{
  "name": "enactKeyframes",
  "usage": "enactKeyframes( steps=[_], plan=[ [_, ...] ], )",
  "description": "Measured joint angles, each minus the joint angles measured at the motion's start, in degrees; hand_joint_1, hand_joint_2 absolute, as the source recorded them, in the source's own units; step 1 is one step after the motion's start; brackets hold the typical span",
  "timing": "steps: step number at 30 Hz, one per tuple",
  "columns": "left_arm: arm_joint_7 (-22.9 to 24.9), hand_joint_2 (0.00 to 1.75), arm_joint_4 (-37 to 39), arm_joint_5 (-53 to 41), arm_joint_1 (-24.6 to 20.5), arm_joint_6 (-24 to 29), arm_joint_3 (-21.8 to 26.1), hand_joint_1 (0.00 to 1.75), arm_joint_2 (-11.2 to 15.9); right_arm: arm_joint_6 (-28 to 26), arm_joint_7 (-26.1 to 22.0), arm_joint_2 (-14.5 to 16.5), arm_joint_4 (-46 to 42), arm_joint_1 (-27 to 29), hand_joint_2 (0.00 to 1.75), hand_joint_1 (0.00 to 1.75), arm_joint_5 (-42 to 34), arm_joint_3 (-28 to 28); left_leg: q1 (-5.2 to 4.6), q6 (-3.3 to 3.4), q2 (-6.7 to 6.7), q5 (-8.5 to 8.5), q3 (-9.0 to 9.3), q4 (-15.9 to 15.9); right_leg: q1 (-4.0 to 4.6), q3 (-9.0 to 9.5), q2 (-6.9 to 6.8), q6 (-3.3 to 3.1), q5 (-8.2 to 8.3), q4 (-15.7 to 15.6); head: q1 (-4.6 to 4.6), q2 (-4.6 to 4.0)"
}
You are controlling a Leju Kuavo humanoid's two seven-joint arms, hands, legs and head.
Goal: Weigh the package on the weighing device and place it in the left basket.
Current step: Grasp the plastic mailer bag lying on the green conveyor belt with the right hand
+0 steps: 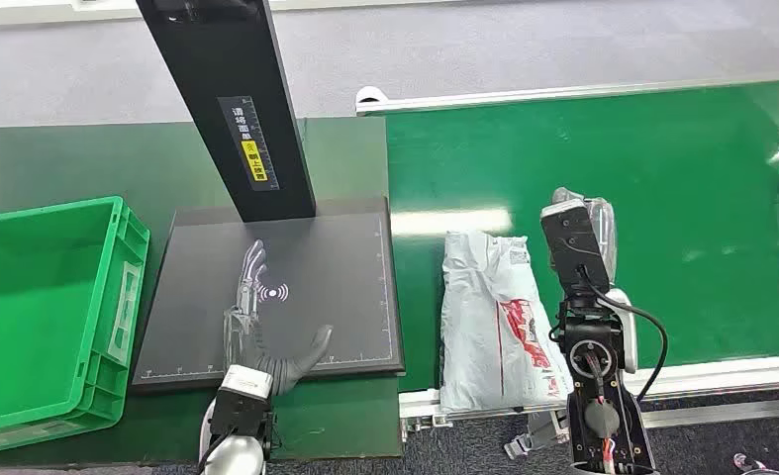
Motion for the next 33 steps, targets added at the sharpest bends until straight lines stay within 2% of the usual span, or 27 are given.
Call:
enactKeyframes(
  steps=[1,4,5,9,12,20,31,33],
  plan=[
    [-0.01,1.75,0.01,0.0,-0.06,0.0,0.0,0.0,0.0,0.26,0.06,0.0,0.01,-0.11,0.0,1.61,0.01,0.2,0.0,0.0,0.0,0.0,0.0,0.0,0.0,-0.01,0.0,0.0,0.0,0.0,0.0,0.0],
    [-0.08,1.75,0.03,0.18,-0.47,-0.14,-0.01,0.0,-0.02,1.37,1.35,0.15,0.35,-0.91,0.0,0.33,0.61,1.21,0.0,-0.01,0.01,-0.01,-0.01,0.0,0.0,-0.01,0.0,0.0,0.0,0.0,-0.01,0.0],
    [-0.09,1.75,0.04,0.26,-0.65,-0.22,-0.02,0.0,-0.02,1.77,2.53,0.27,0.71,-1.27,0.0,0.0,1.43,1.65,0.0,-0.01,0.0,-0.01,-0.01,0.0,0.0,-0.01,0.0,0.0,0.0,0.0,-0.01,0.0],
    [0.47,1.75,0.14,0.43,-1.27,-0.89,-0.02,0.0,-0.02,3.54,9.93,0.83,4.93,-2.22,0.0,0.0,7.61,2.99,0.01,-0.01,0.0,0.0,0.01,0.0,0.01,0.0,0.0,0.0,0.0,0.0,-0.01,0.0],
    [1.02,1.75,0.66,0.57,-2.07,-1.87,-0.03,0.0,-0.02,3.77,13.07,0.9,12.03,-2.16,0.0,0.0,11.91,3.17,0.01,0.0,-0.01,0.01,0.02,0.0,0.01,0.01,-0.01,0.0,0.0,0.0,0.01,0.0],
    [1.44,1.75,2.48,1.45,-3.08,-2.96,-0.07,0.0,-0.02,3.3,12.29,0.86,30.12,-0.15,0.0,0.0,15.7,0.86,0.0,-0.02,-0.01,-0.03,-0.04,0.0,0.01,-0.06,0.0,0.0,-0.01,0.0,-0.01,0.0],
    [1.29,1.75,4.19,2.52,-3.19,-2.32,-0.11,0.0,0.02,6.24,12.77,1.47,39.64,-0.64,0.0,0.0,17.9,0.14,0.01,-0.03,0.0,-0.04,0.0,0.0,0.01,-0.03,0.01,-0.01,-0.02,0.0,-0.01,0.0],
    [1.29,1.75,4.58,2.69,-3.39,-2.17,-0.14,0.0,0.02,6.58,13.12,1.83,41.47,-1.41,0.0,0.8,18.32,0.21,0.01,-0.03,0.05,-0.04,0.09,0.0,0.01,0.03,0.04,-0.01,-0.02,-0.01,-0.01,0.0]
  ],
)
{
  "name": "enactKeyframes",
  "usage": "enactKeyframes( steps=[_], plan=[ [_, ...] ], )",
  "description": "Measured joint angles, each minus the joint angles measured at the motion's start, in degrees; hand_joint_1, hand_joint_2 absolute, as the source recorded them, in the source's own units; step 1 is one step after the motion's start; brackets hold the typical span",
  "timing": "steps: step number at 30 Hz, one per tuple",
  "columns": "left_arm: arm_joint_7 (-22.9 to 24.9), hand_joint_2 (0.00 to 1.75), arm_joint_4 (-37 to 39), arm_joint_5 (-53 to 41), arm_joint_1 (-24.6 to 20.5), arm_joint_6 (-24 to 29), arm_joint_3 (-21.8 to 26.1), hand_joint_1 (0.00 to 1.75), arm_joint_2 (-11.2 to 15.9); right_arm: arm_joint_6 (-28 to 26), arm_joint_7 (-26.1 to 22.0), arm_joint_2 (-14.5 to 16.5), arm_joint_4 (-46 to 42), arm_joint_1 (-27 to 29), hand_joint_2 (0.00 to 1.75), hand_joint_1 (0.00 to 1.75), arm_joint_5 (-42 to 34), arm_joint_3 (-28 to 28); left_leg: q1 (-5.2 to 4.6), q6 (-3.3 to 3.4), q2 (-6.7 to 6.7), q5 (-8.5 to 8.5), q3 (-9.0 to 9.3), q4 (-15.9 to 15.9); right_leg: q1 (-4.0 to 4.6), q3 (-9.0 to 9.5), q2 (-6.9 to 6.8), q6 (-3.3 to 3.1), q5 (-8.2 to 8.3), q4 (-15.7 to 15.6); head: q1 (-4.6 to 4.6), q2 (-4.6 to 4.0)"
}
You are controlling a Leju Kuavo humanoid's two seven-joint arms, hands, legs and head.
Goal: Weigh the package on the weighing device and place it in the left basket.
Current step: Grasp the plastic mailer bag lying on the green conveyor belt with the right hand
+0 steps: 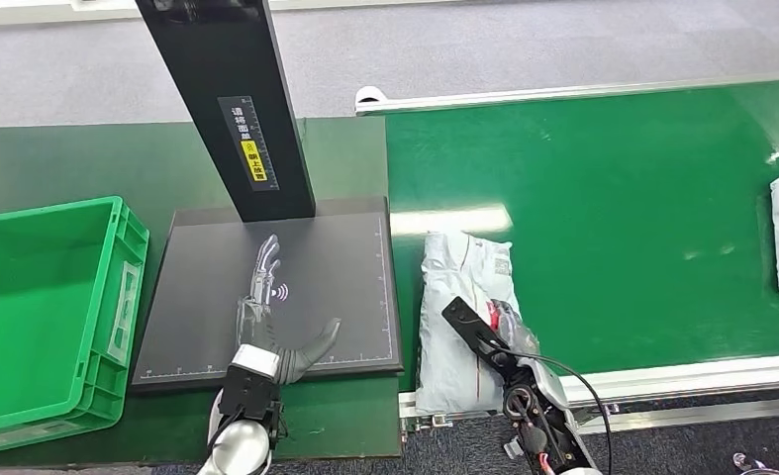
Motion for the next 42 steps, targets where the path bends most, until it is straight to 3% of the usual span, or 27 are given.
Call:
enactKeyframes(
  steps=[2,3,25,30,35,42],
  plan=[
    [-0.01,1.75,0.42,0.05,-0.2,0.13,-0.02,0.0,-0.01,0.11,0.25,0.31,1.79,-0.9,0.0,1.68,0.29,0.14,0.0,0.0,0.04,-0.03,0.14,0.0,0.0,0.12,0.03,-0.01,-0.02,-0.01,0.01,0.0],
    [-0.02,1.75,0.61,0.08,-0.25,0.2,-0.03,0.0,-0.02,0.11,0.28,0.42,2.57,-1.28,0.0,1.75,0.4,0.21,0.0,0.0,0.05,-0.05,0.23,0.0,0.0,0.2,0.04,-0.02,-0.04,-0.02,0.01,0.0],
    [-0.46,1.75,1.45,1.16,-0.22,1.27,0.34,0.0,0.05,1.25,-0.48,0.65,8.49,-5.67,0.0,1.75,0.0,0.61,0.03,-0.03,0.02,-0.13,0.88,-0.01,0.05,0.88,0.07,-0.03,-0.11,-0.04,0.02,0.0],
    [-0.37,1.75,0.32,1.05,1.16,2.27,0.74,0.0,0.19,-3.56,-7.06,0.75,7.36,-4.48,0.0,1.75,-5.19,0.2,0.03,-0.04,-0.01,-0.13,0.68,-0.01,0.05,0.72,0.06,-0.03,-0.11,-0.03,0.02,0.0],
    [-0.59,1.75,-2.79,0.56,4.21,3.01,2.25,0.0,0.63,-7.59,-16.74,0.64,-7.17,1.38,0.0,1.75,-16.28,-0.35,0.03,-0.03,-0.04,-0.09,0.2,0.0,0.05,0.23,0.0,-0.03,-0.1,-0.01,0.01,0.0],
    [-3.43,1.75,-3.44,0.88,4.49,3.21,3.22,0.0,0.7,-15.94,-26.77,-0.97,-32.19,5.94,0.0,1.75,-20.44,-0.49,0.0,-0.02,0.0,-0.1,-0.04,0.0,0.0,-0.03,0.01,-0.02,-0.1,-0.01,0.01,0.0]
  ],
)
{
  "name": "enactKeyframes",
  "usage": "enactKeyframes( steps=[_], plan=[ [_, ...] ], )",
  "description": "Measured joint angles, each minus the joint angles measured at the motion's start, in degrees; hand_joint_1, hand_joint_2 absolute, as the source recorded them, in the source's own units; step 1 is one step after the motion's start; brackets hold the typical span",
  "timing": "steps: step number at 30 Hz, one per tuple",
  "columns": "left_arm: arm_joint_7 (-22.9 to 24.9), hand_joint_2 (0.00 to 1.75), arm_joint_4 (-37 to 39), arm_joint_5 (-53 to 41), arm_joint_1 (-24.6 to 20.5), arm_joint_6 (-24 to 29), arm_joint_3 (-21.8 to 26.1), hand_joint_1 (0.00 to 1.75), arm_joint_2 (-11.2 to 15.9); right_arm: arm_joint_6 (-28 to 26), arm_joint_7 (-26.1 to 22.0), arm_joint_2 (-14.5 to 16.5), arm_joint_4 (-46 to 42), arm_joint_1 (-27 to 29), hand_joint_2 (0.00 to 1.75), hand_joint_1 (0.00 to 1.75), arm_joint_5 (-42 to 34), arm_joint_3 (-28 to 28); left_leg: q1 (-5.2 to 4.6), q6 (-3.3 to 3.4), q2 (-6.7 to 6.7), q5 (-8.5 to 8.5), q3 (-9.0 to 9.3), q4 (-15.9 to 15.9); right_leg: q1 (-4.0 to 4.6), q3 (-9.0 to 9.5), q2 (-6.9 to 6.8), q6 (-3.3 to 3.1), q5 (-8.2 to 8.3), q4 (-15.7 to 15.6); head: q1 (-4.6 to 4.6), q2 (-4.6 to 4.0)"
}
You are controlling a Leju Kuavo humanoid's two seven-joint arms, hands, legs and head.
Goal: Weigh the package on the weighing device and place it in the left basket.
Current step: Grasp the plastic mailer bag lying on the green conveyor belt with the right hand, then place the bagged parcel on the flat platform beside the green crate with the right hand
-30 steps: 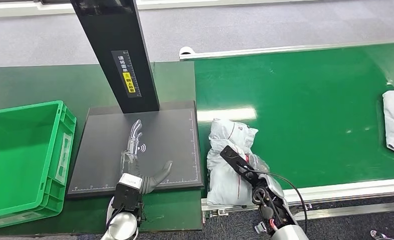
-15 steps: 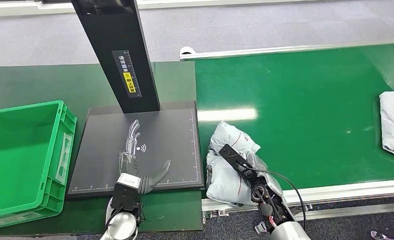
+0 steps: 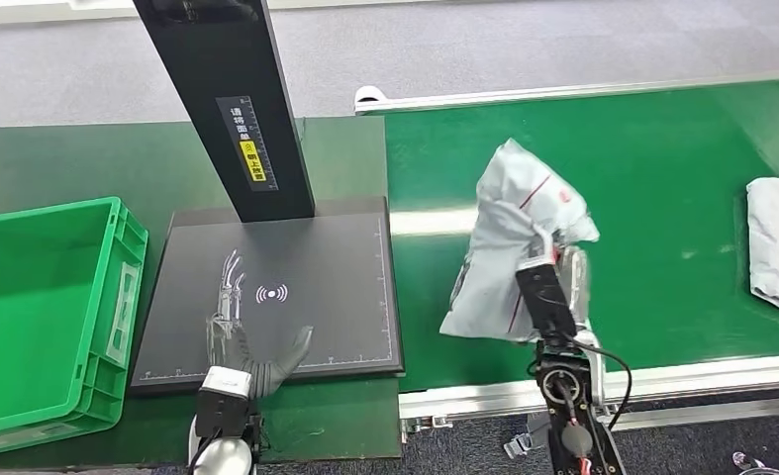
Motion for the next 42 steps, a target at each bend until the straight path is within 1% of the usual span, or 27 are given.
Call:
enactKeyframes(
  steps=[3,7,13,17,19,21,23,26,28,31,34,37,42],
  plan=[
    [-0.25,1.75,0.0,0.11,-0.27,-0.02,0.25,0.0,-0.02,-0.51,-0.53,-0.54,-6.63,0.4,0.0,1.75,-0.37,-0.08,0.0,0.0,-0.01,-0.01,0.01,0.0,0.0,0.0,0.0,0.0,0.0,0.0,0.0,0.0],
    [-0.29,1.75,0.0,0.11,-0.31,-0.04,0.43,0.0,-0.08,-0.53,-0.82,-0.9,-10.82,1.18,0.0,1.75,-0.63,-0.09,0.01,-0.01,-0.01,-0.01,0.01,0.0,0.01,0.0,0.0,0.0,0.0,0.0,-0.01,0.0],
    [-0.31,1.75,0.0,0.11,-0.32,-0.08,0.54,0.0,-0.1,-0.62,-1.11,-1.2,-13.18,1.88,0.0,1.75,-0.78,-0.09,0.01,-0.01,-0.01,0.0,0.01,0.0,0.01,0.01,0.0,0.0,0.0,0.0,-0.01,0.0],
    [-0.3,1.75,0.0,0.2,-0.5,-0.28,0.62,0.0,-0.13,-1.25,-1.83,-1.35,-14.28,2.32,0.0,1.75,-2.18,-0.08,0.01,-0.01,-0.02,0.0,0.0,0.0,0.01,0.0,0.0,0.0,0.0,0.0,0.0,0.0],
    [-0.29,1.75,0.0,0.29,-0.81,-0.62,0.67,0.0,-0.16,-0.67,-0.88,-1.43,-14.81,2.6,0.0,1.75,-3.16,-0.08,0.01,0.0,-0.02,-0.01,-0.01,0.0,0.01,0.0,0.0,0.0,0.0,0.0,0.0,0.0],
    [-0.29,1.75,0.0,0.33,-1.26,-1.06,0.67,0.0,-0.21,2.24,1.56,-1.47,-14.75,2.55,0.0,1.75,-3.76,0.09,0.01,-0.01,-0.01,-0.01,-0.04,-0.01,0.01,0.01,0.0,0.0,0.0,0.0,0.0,0.0],
    [-0.27,1.75,0.1,0.34,-1.96,-1.38,0.61,0.0,-0.25,8.67,4.81,-1.37,-13.16,1.63,0.0,1.75,-4.36,0.99,0.02,-0.01,0.03,-0.01,-0.05,-0.01,0.02,0.01,0.02,-0.01,0.0,0.0,0.01,0.0],
    [-0.03,1.75,1.15,0.52,-4.04,-1.51,0.43,0.0,-0.39,19.36,8.13,-0.08,-6.26,-1.78,0.0,1.75,-5.25,4.04,0.04,-0.03,0.04,0.05,0.0,-0.02,0.05,0.03,0.04,-0.04,0.03,0.02,0.0,0.0],
    [0.19,1.75,2.1,0.84,-5.62,-1.17,0.39,0.0,-0.57,23.2,8.56,1.68,-0.3,-4.24,0.0,1.75,-5.81,6.65,0.07,-0.06,0.0,0.12,0.0,-0.02,0.07,0.02,0.02,-0.06,0.05,0.05,0.0,0.0],
    [0.85,1.75,2.92,1.36,-7.42,0.29,0.53,0.0,-0.62,25.75,8.42,4.69,7.82,-7.36,0.0,1.75,-6.88,10.3,0.1,-0.07,-0.03,0.15,-0.02,-0.02,0.1,0.01,-0.01,-0.06,0.05,0.11,0.0,0.0],
    [2.03,1.75,2.92,1.62,-8.4,1.79,1.4,0.0,-0.49,26.75,8.73,6.82,13.29,-10.22,0.0,1.75,-7.62,12.91,0.1,-0.07,-0.03,0.15,-0.03,-0.02,0.1,-0.01,0.0,-0.06,0.04,0.12,0.01,0.0],
    [2.78,1.75,2.09,1.57,-8.59,2.54,3.04,0.0,-0.18,27.43,9.25,8.06,17.04,-12.54,0.0,1.75,-8.45,14.85,0.09,-0.07,-0.03,0.14,-0.05,-0.02,0.09,-0.02,-0.01,-0.06,0.04,0.1,0.0,0.0],
    [2.97,1.75,1.22,1.48,-8.6,2.93,4.72,0.0,0.26,27.76,9.3,8.88,20.37,-14.43,0.0,1.75,-8.95,16.4,0.06,-0.07,-0.04,0.13,-0.05,-0.01,0.07,-0.01,-0.02,-0.06,0.04,0.08,0.02,0.0]
  ],
)
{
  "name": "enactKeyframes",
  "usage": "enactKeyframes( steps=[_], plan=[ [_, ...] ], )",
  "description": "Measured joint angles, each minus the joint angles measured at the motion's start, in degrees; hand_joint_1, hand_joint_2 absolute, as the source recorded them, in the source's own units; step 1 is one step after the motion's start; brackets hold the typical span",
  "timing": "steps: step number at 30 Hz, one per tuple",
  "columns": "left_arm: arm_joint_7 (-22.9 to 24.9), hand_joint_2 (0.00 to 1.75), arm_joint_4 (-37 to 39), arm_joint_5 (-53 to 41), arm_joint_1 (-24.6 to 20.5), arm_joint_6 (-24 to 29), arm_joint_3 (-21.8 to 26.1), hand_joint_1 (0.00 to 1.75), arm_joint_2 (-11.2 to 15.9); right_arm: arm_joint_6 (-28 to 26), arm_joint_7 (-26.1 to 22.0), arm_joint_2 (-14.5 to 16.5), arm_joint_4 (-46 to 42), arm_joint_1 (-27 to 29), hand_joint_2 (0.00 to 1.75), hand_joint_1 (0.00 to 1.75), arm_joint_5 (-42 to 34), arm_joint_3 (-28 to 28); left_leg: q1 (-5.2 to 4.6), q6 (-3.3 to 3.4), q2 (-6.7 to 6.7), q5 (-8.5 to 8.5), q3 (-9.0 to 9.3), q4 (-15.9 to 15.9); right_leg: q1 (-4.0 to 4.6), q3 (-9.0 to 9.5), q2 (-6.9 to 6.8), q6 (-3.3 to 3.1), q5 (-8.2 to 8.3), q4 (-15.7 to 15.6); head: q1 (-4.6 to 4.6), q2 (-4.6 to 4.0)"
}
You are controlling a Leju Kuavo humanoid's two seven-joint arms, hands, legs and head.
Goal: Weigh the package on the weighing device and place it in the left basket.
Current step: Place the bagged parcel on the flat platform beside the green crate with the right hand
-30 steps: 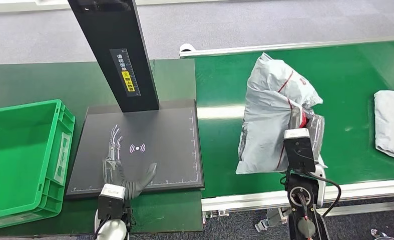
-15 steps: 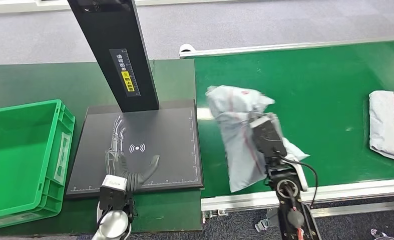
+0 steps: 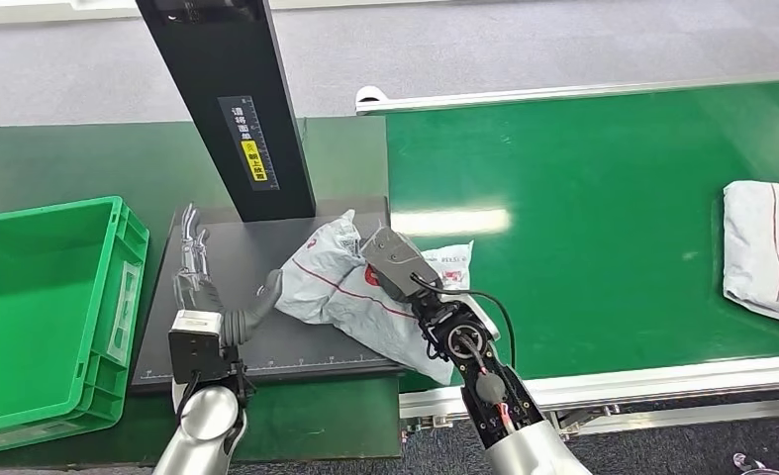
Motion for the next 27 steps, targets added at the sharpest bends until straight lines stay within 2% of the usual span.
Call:
enactKeyframes(
  steps=[13,24,27],
  plan=[
    [0.51,1.75,-1.41,-0.62,0.71,0.08,3.17,0.0,-0.44,3.26,-0.91,1.81,4.96,-2.95,0.0,1.75,-2.88,3.79,0.02,0.0,0.01,0.0,0.02,0.0,0.02,-0.01,0.01,0.0,0.0,0.01,-0.01,0.0],
    [0.58,1.75,-1.41,-0.78,0.76,-0.53,3.96,0.0,-0.79,3.17,-0.69,2.62,7.99,-5.11,0.0,1.75,-4.3,5.56,0.01,0.0,0.01,0.0,0.02,0.0,0.01,-0.03,0.01,0.0,0.0,0.0,-0.01,0.0],
    [0.67,1.75,-1.41,-0.93,0.76,-1.04,4.21,0.0,-1.31,2.48,-2.46,2.86,10.6,-6.23,0.0,1.75,-4.6,5.81,0.01,0.0,0.0,0.0,0.02,0.0,0.01,-0.02,0.01,0.0,0.0,0.0,0.0,0.0]
  ],
)
